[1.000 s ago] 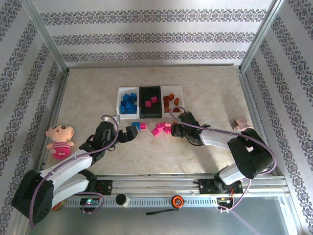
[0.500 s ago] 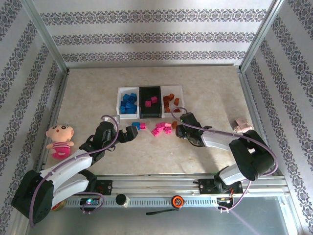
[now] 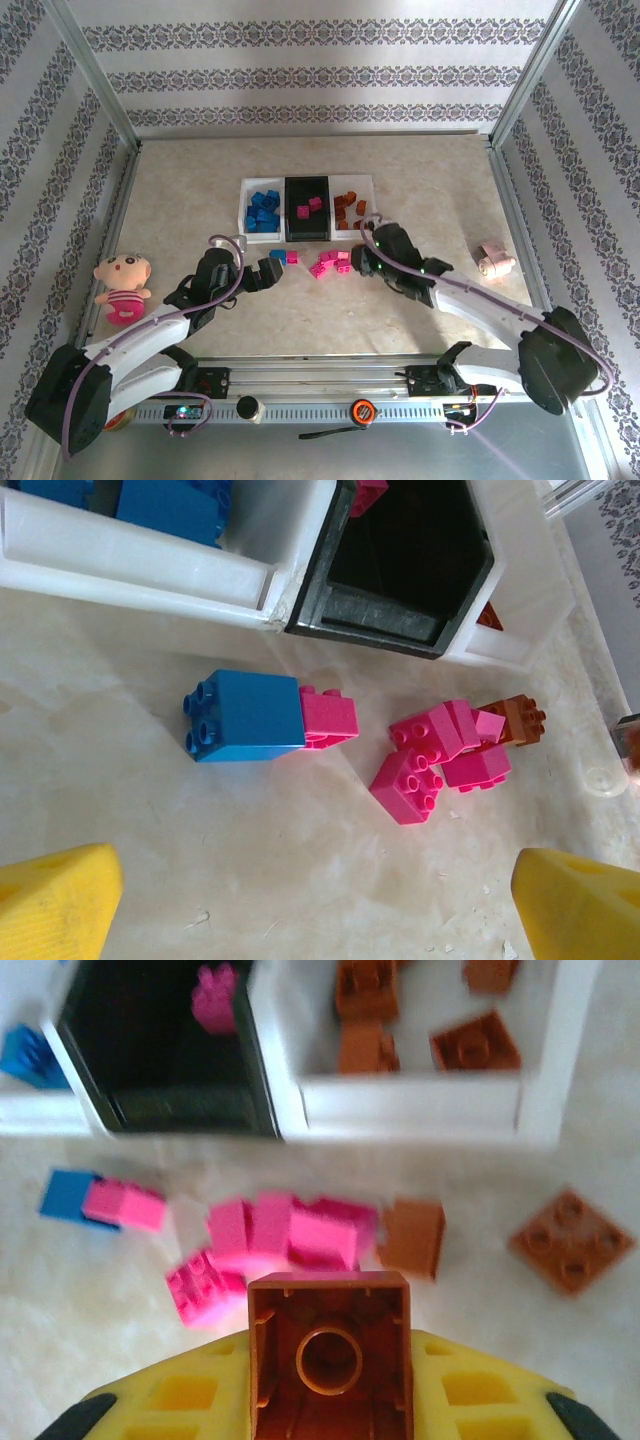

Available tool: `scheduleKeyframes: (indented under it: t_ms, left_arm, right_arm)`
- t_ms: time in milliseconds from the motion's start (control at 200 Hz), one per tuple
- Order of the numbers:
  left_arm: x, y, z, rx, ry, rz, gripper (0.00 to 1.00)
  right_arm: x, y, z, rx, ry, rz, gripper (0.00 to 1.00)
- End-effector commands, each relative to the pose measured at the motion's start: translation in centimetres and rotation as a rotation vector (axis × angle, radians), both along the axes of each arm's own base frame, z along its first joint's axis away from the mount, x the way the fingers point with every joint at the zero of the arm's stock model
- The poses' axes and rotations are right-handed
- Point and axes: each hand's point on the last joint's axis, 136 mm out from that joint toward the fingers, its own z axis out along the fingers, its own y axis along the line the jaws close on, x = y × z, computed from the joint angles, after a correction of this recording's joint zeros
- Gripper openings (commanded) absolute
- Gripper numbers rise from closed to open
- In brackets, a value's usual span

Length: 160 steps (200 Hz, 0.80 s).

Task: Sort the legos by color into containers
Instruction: Place the lego in the container.

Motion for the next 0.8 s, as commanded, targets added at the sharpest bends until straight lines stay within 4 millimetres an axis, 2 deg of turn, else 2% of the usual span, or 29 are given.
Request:
scheduleKeyframes:
  t_ms: [0, 120, 200, 330, 435, 545, 595, 685, 795]
  left_arm:
    - [0.0, -0.7, 0.3, -0.043, -0.016, -0.012, 1.00]
    - [0.0, -0.8, 0.5, -0.053, -0.020, -0.009, 1.00]
    - [0.0, -0.8, 0.6, -0.055, -0.020, -0.009, 1.00]
    - [0.0, -0.7, 0.4, -0.053, -0.015, -0.009, 1.00]
    - [0.0, -0.7, 0.4, -0.051, -0.018, -0.010, 1.00]
    - [0.0, -0.8, 0.4, -0.049, -0.019, -0.010, 1.00]
    - [0.0, -0.8, 0.4, -0.049, -0.018, -0.009, 1.00]
    - [0.1, -0.7, 0.4, -0.048, -0.020, -0.009, 1.00]
    - [0.1, -0.7, 0.4, -0.049, -0.020, -0.008, 1.00]
  right_arm:
    - [4.1, 0.5, 2.4, -0.005, -0.055, -0.001, 0.29]
    - [9.0, 1.0, 2.2, -0.011, -0.043, -0.025, 0.29]
    - [11.5, 1.0, 0.4, -0.042, 0.009, -0.042, 0.29]
    - [13.8, 1.0, -1.6, -0.052, 0.062, -0.064, 0.30]
    - [14.4, 1.5, -1.9, -0.046, 0.068, -0.058, 0.34]
    - [14.2, 1.8, -1.0, -0.036, 0.050, -0.046, 0.55]
    - [13.9, 1.7, -0.2, -0.040, 0.031, -0.043, 0.61]
    - [13.0, 1.3, 1.3, -0.038, 0.000, -0.045, 0.66]
    - [10.9, 0.2, 2.5, -0.014, -0.027, -0.065, 0.69]
